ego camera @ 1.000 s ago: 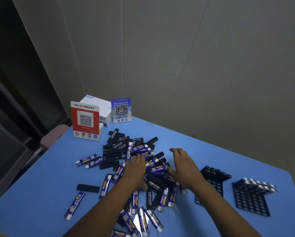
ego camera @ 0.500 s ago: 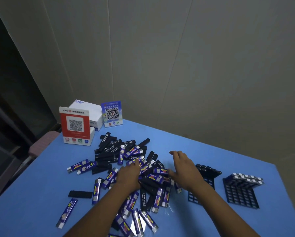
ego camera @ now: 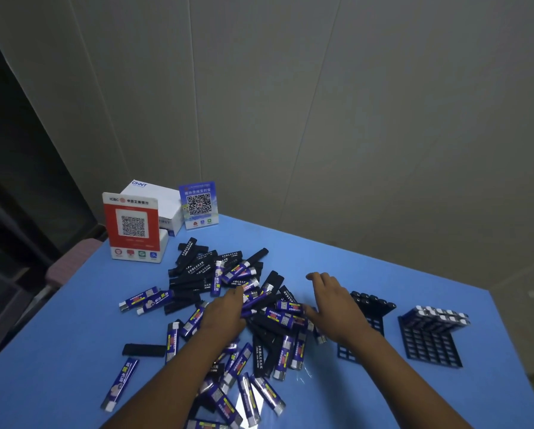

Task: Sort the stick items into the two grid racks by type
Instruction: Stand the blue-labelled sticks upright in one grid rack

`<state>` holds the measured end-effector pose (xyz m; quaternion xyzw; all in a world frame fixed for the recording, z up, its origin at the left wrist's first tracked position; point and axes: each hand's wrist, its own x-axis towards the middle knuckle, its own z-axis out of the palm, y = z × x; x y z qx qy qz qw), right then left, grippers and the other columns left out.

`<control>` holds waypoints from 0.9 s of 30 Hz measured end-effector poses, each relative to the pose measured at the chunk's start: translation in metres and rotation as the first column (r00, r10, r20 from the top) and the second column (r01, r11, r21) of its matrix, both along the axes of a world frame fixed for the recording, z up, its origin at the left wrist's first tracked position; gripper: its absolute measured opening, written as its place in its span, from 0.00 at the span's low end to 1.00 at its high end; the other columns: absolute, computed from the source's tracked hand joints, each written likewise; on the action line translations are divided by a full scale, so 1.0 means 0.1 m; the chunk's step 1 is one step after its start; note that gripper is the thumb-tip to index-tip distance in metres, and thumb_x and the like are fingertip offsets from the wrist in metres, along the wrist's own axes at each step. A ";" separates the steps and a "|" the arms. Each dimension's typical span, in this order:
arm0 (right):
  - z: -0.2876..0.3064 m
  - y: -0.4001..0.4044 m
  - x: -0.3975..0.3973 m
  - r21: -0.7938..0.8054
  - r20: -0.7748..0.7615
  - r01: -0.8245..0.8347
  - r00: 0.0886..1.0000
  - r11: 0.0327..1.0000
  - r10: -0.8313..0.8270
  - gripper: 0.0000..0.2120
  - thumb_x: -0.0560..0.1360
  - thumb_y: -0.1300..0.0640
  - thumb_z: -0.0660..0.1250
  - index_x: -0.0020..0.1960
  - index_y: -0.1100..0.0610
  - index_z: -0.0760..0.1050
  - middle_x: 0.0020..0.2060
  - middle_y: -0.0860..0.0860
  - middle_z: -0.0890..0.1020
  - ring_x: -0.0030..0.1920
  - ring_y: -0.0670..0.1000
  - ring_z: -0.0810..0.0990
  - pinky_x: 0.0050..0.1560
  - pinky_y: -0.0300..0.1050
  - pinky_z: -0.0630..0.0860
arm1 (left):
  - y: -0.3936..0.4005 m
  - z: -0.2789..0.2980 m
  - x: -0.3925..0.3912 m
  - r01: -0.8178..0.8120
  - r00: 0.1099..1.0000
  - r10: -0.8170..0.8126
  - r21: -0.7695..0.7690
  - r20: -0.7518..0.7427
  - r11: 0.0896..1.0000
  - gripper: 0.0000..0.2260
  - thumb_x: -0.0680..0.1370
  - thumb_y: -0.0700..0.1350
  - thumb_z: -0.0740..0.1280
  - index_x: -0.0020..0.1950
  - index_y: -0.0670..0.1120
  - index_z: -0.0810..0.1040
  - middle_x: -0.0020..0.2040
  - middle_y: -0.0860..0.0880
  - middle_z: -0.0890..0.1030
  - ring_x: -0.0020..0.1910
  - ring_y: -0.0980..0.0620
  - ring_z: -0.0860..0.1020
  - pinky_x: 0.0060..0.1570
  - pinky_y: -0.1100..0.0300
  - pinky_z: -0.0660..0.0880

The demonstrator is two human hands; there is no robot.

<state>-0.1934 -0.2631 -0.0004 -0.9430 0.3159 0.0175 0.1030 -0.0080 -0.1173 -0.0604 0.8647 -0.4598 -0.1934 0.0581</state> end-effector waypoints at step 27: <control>0.22 -0.07 -0.46 0.194 0.224 0.064 0.969 0.979 -0.108 0.21 0.80 0.49 0.65 0.70 0.53 0.65 0.62 0.50 0.74 0.63 0.48 0.73 0.60 0.45 0.73 | -0.12 0.49 -0.48 -0.131 0.920 -0.043 -0.411 -0.389 0.902 0.21 0.75 0.42 0.68 0.65 0.53 0.66 0.45 0.55 0.74 0.39 0.58 0.73 0.37 0.63 0.69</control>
